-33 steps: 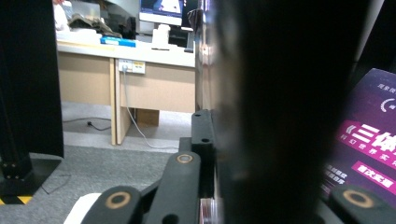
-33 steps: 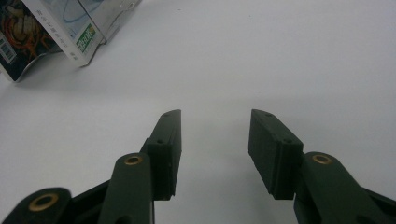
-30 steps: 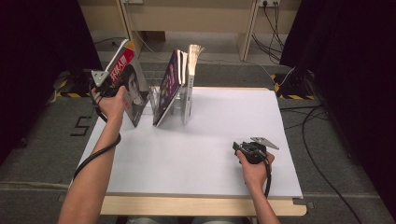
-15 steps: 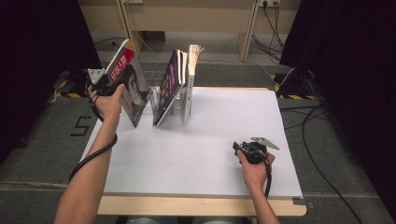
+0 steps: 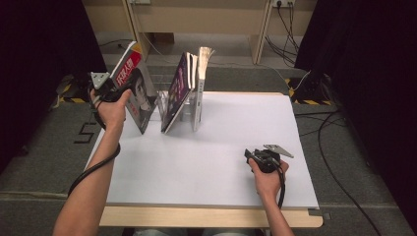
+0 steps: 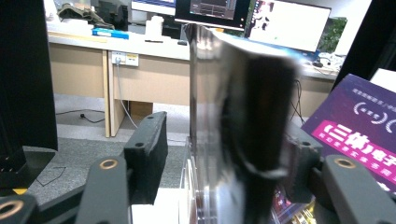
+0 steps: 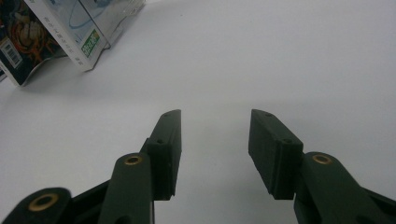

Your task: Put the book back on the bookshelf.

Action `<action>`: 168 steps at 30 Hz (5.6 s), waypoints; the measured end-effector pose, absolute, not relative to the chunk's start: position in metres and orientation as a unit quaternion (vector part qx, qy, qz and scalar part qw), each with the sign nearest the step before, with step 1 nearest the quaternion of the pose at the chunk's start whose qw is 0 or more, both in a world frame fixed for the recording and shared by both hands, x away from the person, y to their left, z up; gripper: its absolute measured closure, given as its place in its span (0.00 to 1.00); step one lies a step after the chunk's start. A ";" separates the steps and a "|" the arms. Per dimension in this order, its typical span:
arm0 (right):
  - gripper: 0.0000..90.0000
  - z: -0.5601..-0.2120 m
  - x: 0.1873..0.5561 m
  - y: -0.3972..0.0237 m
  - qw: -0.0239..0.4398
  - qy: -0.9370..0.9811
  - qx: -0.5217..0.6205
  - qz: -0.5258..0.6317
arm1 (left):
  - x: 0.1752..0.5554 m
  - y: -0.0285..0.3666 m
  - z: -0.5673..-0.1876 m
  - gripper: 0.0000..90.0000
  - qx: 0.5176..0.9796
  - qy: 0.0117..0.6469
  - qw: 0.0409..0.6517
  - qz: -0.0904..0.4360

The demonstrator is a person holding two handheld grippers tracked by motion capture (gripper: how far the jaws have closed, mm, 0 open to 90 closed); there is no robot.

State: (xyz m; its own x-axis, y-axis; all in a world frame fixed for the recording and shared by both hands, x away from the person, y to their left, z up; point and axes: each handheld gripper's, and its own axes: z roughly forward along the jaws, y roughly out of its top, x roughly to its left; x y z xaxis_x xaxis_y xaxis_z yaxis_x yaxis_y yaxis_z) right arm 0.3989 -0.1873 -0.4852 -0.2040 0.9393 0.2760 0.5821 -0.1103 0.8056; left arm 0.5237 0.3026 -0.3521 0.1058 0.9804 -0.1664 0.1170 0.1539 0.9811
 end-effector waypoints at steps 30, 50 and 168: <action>0.61 -0.483 0.398 -0.189 0.201 0.629 0.603 0.447 | 0.488 0.306 -0.347 0.30 0.545 0.526 0.535 0.375; 0.61 -0.482 0.396 -0.188 0.201 0.627 0.606 0.446 | 0.450 0.318 -0.355 0.27 0.574 0.522 0.528 0.346; 0.61 -0.484 0.395 -0.188 0.212 0.633 0.601 0.439 | 0.344 0.358 -0.501 0.27 0.607 0.573 0.471 0.286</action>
